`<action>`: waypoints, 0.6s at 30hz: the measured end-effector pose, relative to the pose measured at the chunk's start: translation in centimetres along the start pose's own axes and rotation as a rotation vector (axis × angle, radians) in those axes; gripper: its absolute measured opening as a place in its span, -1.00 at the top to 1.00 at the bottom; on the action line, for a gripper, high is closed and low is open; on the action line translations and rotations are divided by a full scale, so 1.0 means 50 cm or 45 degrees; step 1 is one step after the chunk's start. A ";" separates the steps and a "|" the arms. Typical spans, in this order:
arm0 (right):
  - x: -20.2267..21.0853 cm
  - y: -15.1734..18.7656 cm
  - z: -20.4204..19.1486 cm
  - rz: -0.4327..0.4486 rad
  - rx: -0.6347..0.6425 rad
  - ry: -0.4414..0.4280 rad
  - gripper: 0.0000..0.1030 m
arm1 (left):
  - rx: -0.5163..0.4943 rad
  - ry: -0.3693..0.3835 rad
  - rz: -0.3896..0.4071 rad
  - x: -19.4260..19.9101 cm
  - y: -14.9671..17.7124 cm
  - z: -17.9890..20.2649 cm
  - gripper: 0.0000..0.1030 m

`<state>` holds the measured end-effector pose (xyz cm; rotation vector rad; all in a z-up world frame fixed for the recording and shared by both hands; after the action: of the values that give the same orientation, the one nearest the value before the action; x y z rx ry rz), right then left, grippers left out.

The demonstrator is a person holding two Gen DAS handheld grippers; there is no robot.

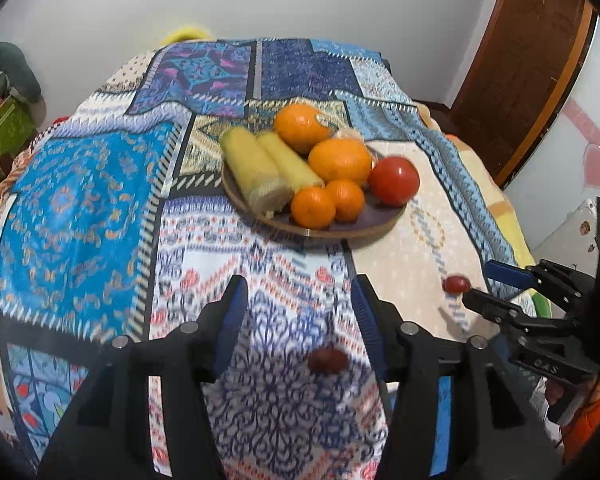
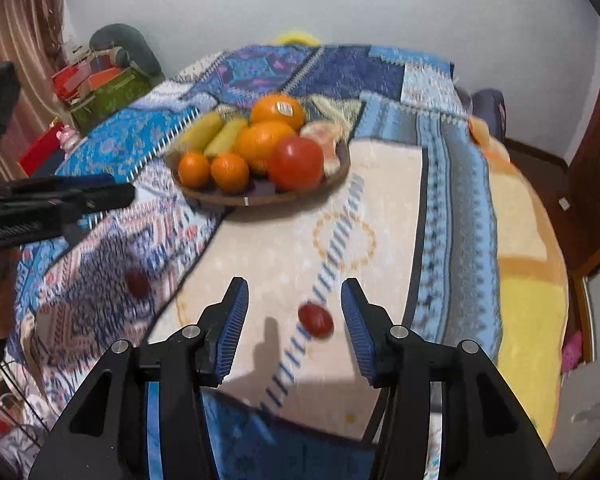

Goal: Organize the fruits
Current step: 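Grasp a small red date with the right tool while the left tool grasps another date, then carry the date onto the plate with the right tool while the left tool carries its date there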

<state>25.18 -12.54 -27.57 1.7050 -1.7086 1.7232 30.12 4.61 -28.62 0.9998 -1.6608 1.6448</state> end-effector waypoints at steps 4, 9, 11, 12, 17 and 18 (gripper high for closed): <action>-0.021 0.028 0.011 -0.048 -0.025 0.000 0.13 | -0.011 0.006 -0.045 -0.006 0.039 0.007 -0.06; -0.042 0.035 0.027 -0.054 -0.073 -0.012 0.13 | -0.010 0.052 -0.100 -0.020 0.077 0.029 -0.06; -0.047 0.038 0.038 -0.051 -0.098 -0.002 0.25 | -0.018 0.062 -0.122 -0.027 0.090 0.039 -0.06; -0.049 0.039 0.042 -0.048 -0.107 -0.001 0.30 | -0.024 0.062 -0.126 -0.030 0.092 0.041 -0.06; -0.043 0.037 0.055 -0.028 -0.128 -0.007 0.59 | -0.047 0.077 -0.148 -0.041 0.110 0.061 -0.06; -0.043 0.036 0.056 -0.026 -0.131 -0.011 0.59 | -0.047 0.078 -0.149 -0.042 0.113 0.063 -0.06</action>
<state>26.07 -14.07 -31.11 1.6822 -1.7447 1.5921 26.87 1.42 -33.67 0.9991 -1.5572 1.5481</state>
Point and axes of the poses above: each gripper's, at about its wrist camera, not at the fingertips, and x roughly against the way its jaws point, z to its right, y to its underside, the point moved 10 cm from there along -x, roughly the way its jaws point, and after that the axes turned 14 degrees about -y, right-handed, at the moved point
